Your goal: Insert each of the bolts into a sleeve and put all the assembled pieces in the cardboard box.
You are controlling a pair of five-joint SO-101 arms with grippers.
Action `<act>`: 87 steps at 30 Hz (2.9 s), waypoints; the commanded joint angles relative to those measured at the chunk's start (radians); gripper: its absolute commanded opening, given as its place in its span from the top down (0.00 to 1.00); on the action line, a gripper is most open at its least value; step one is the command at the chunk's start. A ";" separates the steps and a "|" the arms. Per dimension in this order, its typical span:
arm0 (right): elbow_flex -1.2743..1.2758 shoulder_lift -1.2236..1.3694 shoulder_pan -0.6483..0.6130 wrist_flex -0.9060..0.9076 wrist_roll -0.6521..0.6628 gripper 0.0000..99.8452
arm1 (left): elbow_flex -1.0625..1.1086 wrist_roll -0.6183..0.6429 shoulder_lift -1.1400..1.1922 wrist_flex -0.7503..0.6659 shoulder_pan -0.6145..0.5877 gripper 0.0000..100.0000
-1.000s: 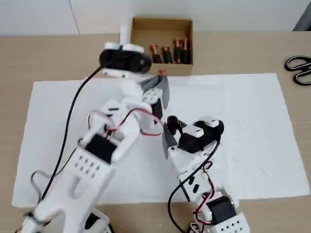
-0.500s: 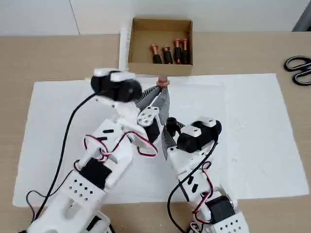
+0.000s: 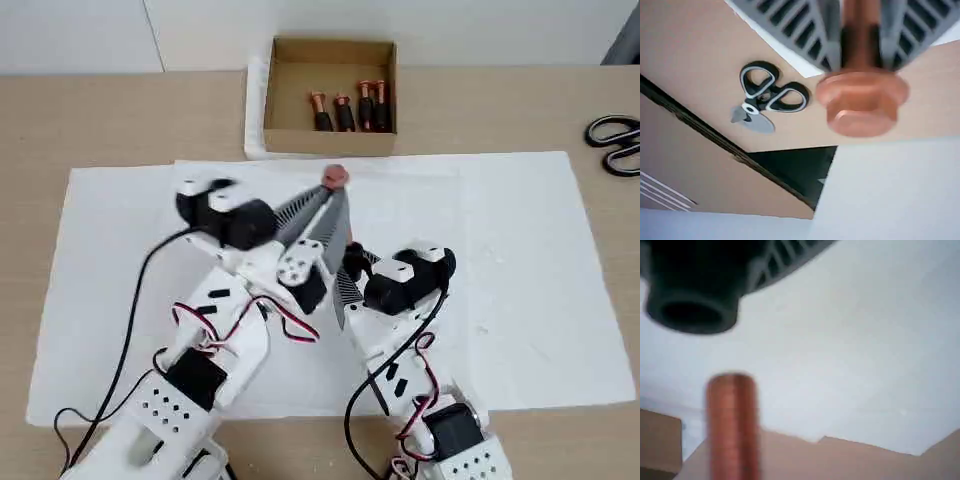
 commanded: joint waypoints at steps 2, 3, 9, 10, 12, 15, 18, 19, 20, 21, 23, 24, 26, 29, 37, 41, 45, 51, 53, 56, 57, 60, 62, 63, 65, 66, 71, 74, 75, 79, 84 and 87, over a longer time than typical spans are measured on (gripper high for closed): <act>-0.006 -0.015 -0.007 -0.016 -0.008 1.00 | 0.018 -0.086 -0.032 -0.029 0.046 0.99; -0.006 -0.015 -0.016 -0.016 -0.008 1.00 | 0.027 -0.092 -0.032 -0.029 0.049 0.99; -0.005 -0.015 -0.041 -0.016 -0.008 1.00 | 0.038 -0.094 -0.032 -0.018 0.046 0.99; -0.005 -0.015 -0.041 -0.016 -0.008 1.00 | 0.038 -0.094 -0.032 -0.017 0.046 0.99; -0.005 -0.015 -0.039 -0.016 -0.008 1.00 | 0.038 -0.094 -0.032 -0.017 0.046 0.99; -0.005 -0.015 -0.039 -0.015 -0.008 1.00 | 0.038 -0.094 -0.032 -0.017 0.044 0.99; -0.005 -0.015 -0.039 -0.013 -0.008 1.00 | 0.036 -0.095 -0.032 -0.017 0.044 0.99; -0.005 -0.015 -0.039 -0.005 -0.008 1.00 | 0.036 -0.095 -0.032 -0.017 0.043 0.99; -0.009 -0.015 -0.039 0.008 -0.008 1.00 | 0.036 -0.095 -0.032 -0.017 0.037 0.99; -0.012 -0.015 -0.039 0.024 -0.008 1.00 | 0.036 -0.095 -0.032 -0.018 0.026 0.99; -0.012 -0.015 -0.039 0.031 -0.008 1.00 | 0.036 -0.095 -0.032 -0.020 0.006 0.99; -0.012 -0.015 -0.039 0.031 -0.008 1.00 | 0.036 -0.095 -0.032 -0.020 0.002 0.99; -0.012 -0.015 -0.039 0.031 -0.008 1.00 | 0.036 -0.095 -0.032 -0.018 0.002 0.99; -0.014 -0.015 -0.039 0.031 -0.008 1.00 | 0.036 -0.095 -0.032 -0.017 0.002 0.99; -0.014 -0.015 -0.039 0.030 -0.008 1.00 | 0.038 -0.095 -0.032 -0.017 0.002 0.99; -0.014 -0.015 -0.039 0.030 -0.006 1.00 | 0.038 -0.095 -0.032 -0.017 0.002 0.99; -0.014 -0.015 -0.039 0.031 -0.005 1.00 | 0.038 -0.095 -0.032 -0.017 0.002 0.99; -0.014 -0.015 -0.039 0.033 -0.003 1.00 | 0.038 -0.095 -0.032 -0.015 0.002 0.99; -0.015 -0.015 -0.039 0.033 -0.003 1.00 | 0.038 -0.095 -0.032 -0.015 0.002 0.99; -0.015 -0.015 -0.039 0.033 -0.003 1.00 | 0.041 -0.095 -0.032 -0.015 0.002 0.99; -0.020 -0.015 -0.039 0.035 -0.003 1.00 | 0.045 -0.095 -0.032 -0.015 0.002 0.99; -0.048 -0.015 -0.039 0.068 -0.003 1.00 | 0.048 -0.095 -0.032 -0.015 0.002 0.99; -0.051 -0.015 -0.039 0.076 -0.003 1.00 | 0.048 -0.095 -0.032 -0.015 0.002 0.99; -0.052 -0.015 -0.039 0.074 -0.003 1.00 | 0.048 -0.095 -0.032 -0.015 0.002 0.99; -0.055 -0.015 -0.039 0.074 -0.003 1.00 | 0.048 -0.095 -0.032 -0.015 -0.002 0.99; -0.055 -0.015 -0.039 0.074 -0.003 1.00 | 0.048 -0.095 -0.032 -0.015 -0.002 0.99; -0.068 -0.015 -0.041 0.068 -0.003 1.00 | 0.048 -0.095 -0.032 -0.015 -0.002 0.99; -0.078 -0.015 -0.039 0.068 -0.003 1.00 | 0.048 -0.095 -0.032 -0.015 -0.002 0.99; -0.078 -0.015 -0.039 0.068 -0.003 1.00 | 0.048 -0.095 -0.032 -0.015 -0.002 0.99; -0.078 -0.015 -0.039 0.048 -0.003 1.00 | 0.048 -0.095 -0.032 -0.015 -0.002 0.99; -0.078 -0.015 -0.038 0.010 -0.003 1.00 | 0.050 -0.095 -0.032 -0.015 -0.002 0.99; -0.080 -0.015 -0.038 0.008 -0.003 1.00 | 0.050 -0.095 -0.032 -0.015 -0.002 0.99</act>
